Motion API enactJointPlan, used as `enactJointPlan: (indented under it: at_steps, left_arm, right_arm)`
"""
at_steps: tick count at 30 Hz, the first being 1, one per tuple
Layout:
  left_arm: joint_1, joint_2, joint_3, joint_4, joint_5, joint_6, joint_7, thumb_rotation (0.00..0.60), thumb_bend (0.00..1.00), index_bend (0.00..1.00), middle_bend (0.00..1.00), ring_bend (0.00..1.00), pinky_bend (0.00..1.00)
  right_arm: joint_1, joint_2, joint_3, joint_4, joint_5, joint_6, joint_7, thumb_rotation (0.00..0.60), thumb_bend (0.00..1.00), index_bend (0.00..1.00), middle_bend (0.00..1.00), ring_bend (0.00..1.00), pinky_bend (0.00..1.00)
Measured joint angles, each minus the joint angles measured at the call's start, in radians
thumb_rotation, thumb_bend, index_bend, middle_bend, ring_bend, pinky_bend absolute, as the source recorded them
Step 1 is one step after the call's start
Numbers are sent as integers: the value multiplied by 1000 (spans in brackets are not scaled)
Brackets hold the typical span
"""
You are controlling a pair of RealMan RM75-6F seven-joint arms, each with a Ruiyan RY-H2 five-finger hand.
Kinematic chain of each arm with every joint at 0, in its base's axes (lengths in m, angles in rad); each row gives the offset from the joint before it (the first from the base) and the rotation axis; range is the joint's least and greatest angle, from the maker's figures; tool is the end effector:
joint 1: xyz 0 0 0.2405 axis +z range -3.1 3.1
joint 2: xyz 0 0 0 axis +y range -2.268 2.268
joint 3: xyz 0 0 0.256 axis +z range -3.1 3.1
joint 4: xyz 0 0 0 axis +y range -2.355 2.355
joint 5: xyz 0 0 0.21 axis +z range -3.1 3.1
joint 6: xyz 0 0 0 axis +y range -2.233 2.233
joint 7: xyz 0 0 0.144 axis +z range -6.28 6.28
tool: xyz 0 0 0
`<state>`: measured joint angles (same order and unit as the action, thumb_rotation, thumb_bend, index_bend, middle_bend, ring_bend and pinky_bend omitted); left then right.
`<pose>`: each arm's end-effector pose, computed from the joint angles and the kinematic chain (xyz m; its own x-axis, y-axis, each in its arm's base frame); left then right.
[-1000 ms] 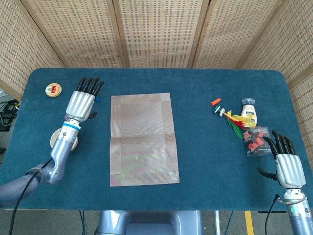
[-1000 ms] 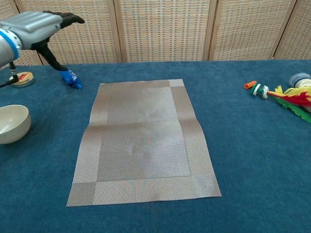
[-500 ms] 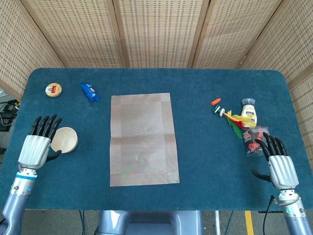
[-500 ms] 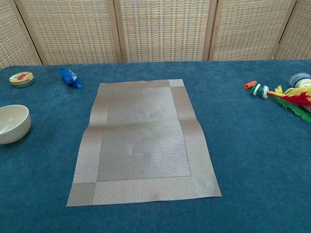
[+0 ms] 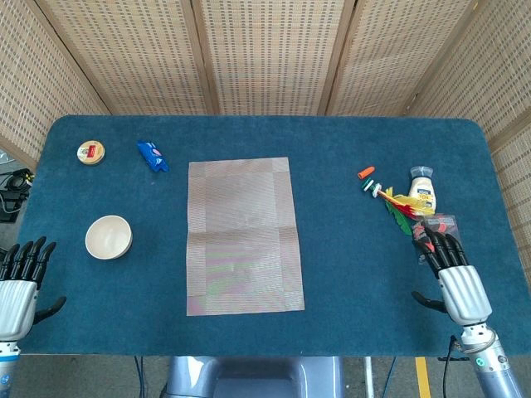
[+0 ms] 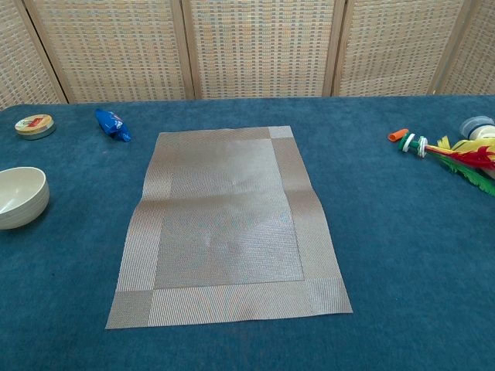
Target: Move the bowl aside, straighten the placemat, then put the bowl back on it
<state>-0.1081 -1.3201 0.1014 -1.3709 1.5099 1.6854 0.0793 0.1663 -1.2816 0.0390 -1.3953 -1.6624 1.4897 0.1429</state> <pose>-0.3282 0.1594 0.1205 0.5060 -0.0669 0.8600 0.8590 -0.0514 -0.5094 -0.3017 -0.2042 0.1150 0.3272 0.0002 0.9450 -0.9189 -0.2331 0.3182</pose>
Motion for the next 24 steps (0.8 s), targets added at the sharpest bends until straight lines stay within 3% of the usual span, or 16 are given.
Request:
enactJointPlan:
  at_steps: [10,19,24]
  left_arm:
    - [16,-6,-35,22,2,-31,-15,600,130,0,0,0,0]
    - [22,-14,-50,38,17,-55,-17,600,131,0,0,0,0]
    - [25,-15,-55,43,18,-62,-22,600,130,0,0,0,0]
  right_arm:
    - [135,-74,-21,-95,-134,-91,-41,600,0,178,0,0,67]
    - [209,-261,-24,-57,-128,-194,-70,600,0,177,0,0,60]
    - [228,-302,-21,-36,-113,-213,-80,600,0,146,0,0,43]
